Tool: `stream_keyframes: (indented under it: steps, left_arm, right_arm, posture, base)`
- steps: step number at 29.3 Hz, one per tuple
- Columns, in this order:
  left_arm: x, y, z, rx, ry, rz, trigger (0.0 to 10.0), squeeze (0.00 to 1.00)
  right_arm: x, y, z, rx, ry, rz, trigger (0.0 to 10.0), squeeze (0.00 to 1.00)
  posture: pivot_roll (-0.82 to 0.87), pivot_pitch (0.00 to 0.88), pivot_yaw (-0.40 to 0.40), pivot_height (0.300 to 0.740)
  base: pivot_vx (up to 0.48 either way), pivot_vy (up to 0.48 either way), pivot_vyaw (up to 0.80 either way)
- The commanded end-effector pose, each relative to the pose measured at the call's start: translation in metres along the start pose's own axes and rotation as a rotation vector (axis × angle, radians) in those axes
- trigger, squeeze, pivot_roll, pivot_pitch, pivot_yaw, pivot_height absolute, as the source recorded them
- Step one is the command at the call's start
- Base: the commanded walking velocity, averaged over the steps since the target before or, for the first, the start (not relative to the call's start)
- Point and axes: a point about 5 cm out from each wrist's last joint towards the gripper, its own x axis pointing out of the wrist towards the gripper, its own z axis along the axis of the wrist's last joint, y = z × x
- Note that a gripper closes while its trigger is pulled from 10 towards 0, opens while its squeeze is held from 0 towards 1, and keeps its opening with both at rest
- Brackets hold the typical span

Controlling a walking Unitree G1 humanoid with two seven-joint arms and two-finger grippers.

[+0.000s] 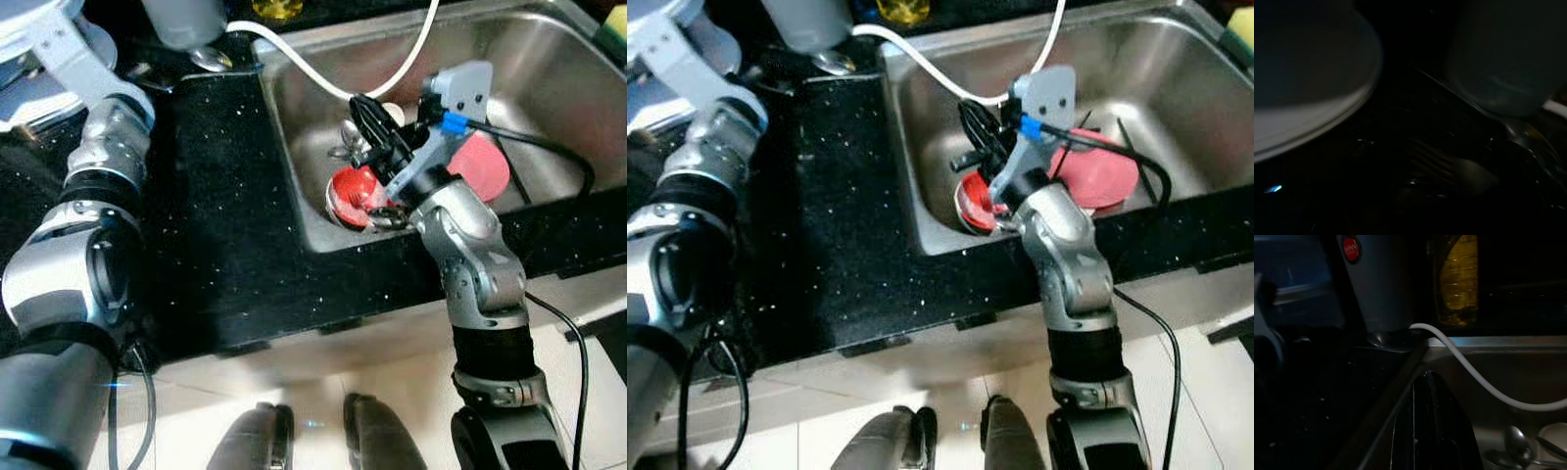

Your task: Kitchen organization

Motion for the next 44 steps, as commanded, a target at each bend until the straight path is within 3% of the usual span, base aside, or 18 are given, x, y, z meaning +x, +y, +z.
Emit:
stream_keyframes:
  steps: [1, 6, 7, 8, 10, 13, 21, 25, 27, 31, 35, 39, 43, 44]
  left_arm:
    - [-0.002, 0.000, -0.031, 0.097, 0.130, -0.002, 10.0, 0.00]
    - [-0.002, 0.001, -0.033, 0.053, 0.151, 0.000, 10.0, 0.00]
    - [-0.003, 0.004, -0.033, 0.002, 0.159, 0.005, 7.0, 0.00]
    - [-0.003, 0.006, -0.032, -0.036, 0.164, 0.007, 7.0, 0.00]
    - [-0.003, 0.009, -0.031, -0.074, 0.170, -0.003, 0.0, 0.00]
    - [-0.003, 0.008, -0.027, -0.106, 0.163, -0.057, 0.0, 0.00]
    - [-0.003, 0.008, -0.021, -0.157, 0.144, -0.117, 0.0, 0.00]
    - [-0.002, 0.008, -0.008, -0.147, 0.041, -0.163, 0.0, 0.00]
    - [-0.002, -0.001, 0.004, -0.133, -0.034, -0.240, 0.0, 0.00]
    - [-0.003, -0.016, 0.004, -0.065, -0.020, -0.341, 0.0, 0.00]
    - [-0.003, -0.022, 0.002, -0.043, -0.002, -0.383, 0.0, 0.00]
    - [-0.007, -0.042, -0.019, 0.022, 0.092, -0.503, 0.0, 0.00]
    - [-0.009, -0.051, -0.030, 0.040, 0.128, -0.557, 0.0, 0.00]
    - [-0.015, -0.070, -0.045, 0.068, 0.185, -0.664, 0.0, 0.00]
  right_arm:
    - [0.003, 0.008, -0.004, 0.034, 0.016, 0.036, 10.0, 0.00]
    - [0.009, 0.017, 0.000, 0.044, 0.002, 0.078, 10.0, 0.00]
    - [0.010, 0.020, 0.000, 0.049, 0.000, 0.098, 10.0, 0.00]
    - [0.010, 0.022, 0.001, 0.055, 0.000, 0.112, 10.0, 0.00]
    - [0.011, 0.030, 0.004, 0.084, -0.002, 0.182, 10.0, 0.00]
    - [0.008, 0.043, 0.007, 0.135, 0.002, 0.314, 10.0, 0.00]
    - [0.004, 0.055, 0.008, 0.188, -0.002, 0.420, 10.0, 0.00]
    - [0.005, 0.055, 0.010, 0.202, -0.008, 0.442, 10.0, 0.00]
    - [0.005, 0.052, 0.012, 0.211, -0.021, 0.431, 10.0, 0.00]
    - [0.004, 0.045, 0.014, 0.214, -0.036, 0.406, 10.0, 0.00]
    - [0.003, 0.041, 0.014, 0.207, -0.038, 0.386, 10.0, 0.00]
    - [-0.003, 0.020, 0.014, 0.164, -0.037, 0.300, 10.0, 0.00]
    - [-0.005, 0.012, 0.014, 0.147, -0.036, 0.267, 10.0, 0.00]
    - [-0.008, 0.002, 0.015, 0.123, -0.034, 0.233, 10.0, 0.00]
  posture:
    - [-0.14, 0.353, 0.109, 0.740]
    - [-0.14, 0.351, 0.105, 0.740]
    - [-0.14, 0.350, 0.104, 0.740]
    - [-0.14, 0.350, 0.104, 0.740]
    - [-0.14, 0.344, 0.095, 0.740]
    - [-0.14, 0.340, 0.092, 0.740]
    - [-0.13, 0.322, 0.086, 0.740]
    - [-0.13, 0.300, 0.087, 0.740]
    - [-0.13, 0.278, 0.090, 0.740]
    - [-0.12, 0.251, 0.102, 0.740]
    - [-0.12, 0.238, 0.108, 0.740]
    - [-0.11, 0.217, 0.122, 0.740]
    - [-0.12, 0.207, 0.127, 0.740]
    - [-0.12, 0.202, 0.131, 0.740]
  base:
    - [0.000, 0.000, 0.00]
    - [0.000, 0.000, 0.00]
    - [0.000, 0.000, 0.00]
    - [0.000, 0.000, 0.00]
    - [0.000, 0.000, 0.00]
    - [0.000, 0.000, 0.00]
    - [0.000, 0.000, 0.00]
    - [0.000, 0.000, 0.00]
    - [0.000, 0.000, 0.00]
    - [0.000, 0.000, 0.00]
    - [0.000, 0.000, 0.00]
    - [0.000, 0.000, 0.00]
    - [0.000, 0.000, 0.00]
    - [0.000, 0.000, 0.00]
